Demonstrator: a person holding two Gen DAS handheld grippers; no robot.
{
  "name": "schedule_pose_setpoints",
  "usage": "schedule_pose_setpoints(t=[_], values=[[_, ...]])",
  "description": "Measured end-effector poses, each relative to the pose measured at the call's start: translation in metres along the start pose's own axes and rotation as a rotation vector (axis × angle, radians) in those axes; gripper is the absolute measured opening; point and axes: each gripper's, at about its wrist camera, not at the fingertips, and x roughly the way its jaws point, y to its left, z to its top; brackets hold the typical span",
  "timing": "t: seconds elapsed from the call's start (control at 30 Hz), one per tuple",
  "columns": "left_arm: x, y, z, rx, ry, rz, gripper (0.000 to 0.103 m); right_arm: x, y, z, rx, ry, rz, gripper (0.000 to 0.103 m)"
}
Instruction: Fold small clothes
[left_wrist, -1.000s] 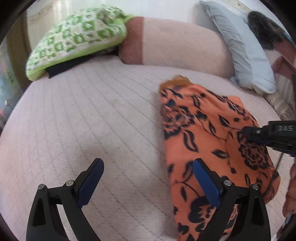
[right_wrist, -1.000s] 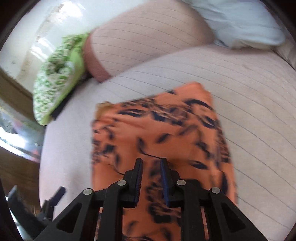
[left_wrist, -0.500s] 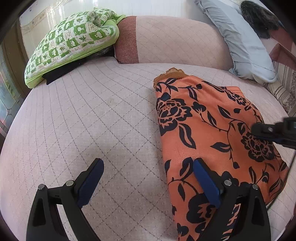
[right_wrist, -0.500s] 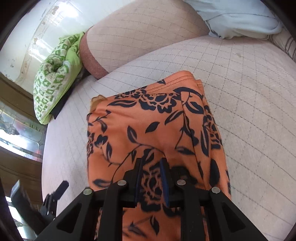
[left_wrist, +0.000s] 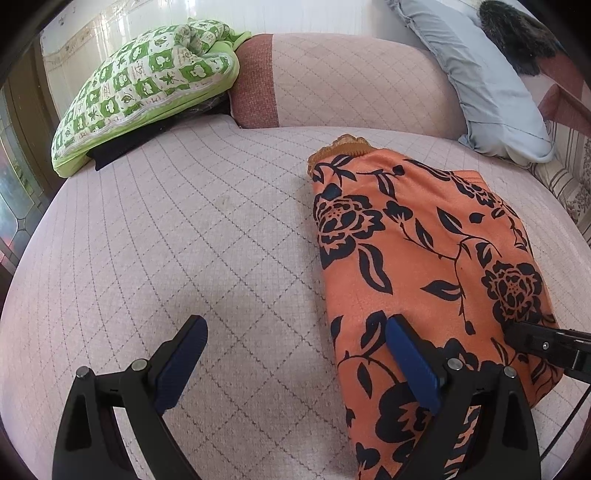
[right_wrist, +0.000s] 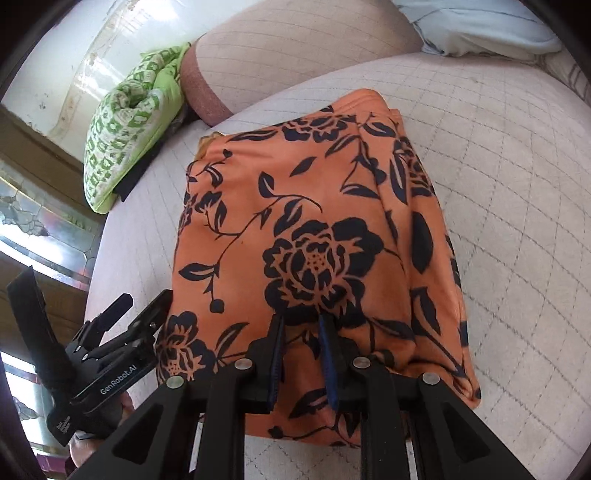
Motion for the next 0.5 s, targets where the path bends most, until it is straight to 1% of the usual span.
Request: schedule_pose_setpoints(t=[0.2, 0.33, 0.5], values=[[0.0003, 0.0012, 0.0003, -0.002, 0.000, -0.004, 0.097, 0.0002, -0.0055, 0.0048, 0.023, 0.031, 0.045, 0.022], [0.0025, 0.0017, 0.0001, -0.004, -0.003, 0.003, 0.100, 0.0016, -0.0056, 0.0051, 0.002, 0.040, 0.053, 0.022], [0.0056, 0.0039, 0.0003, -0.013, 0.001, -0.001, 0.101, 0.0029, -0.0060, 0.0052, -0.023, 0.041, 0.059, 0.023]])
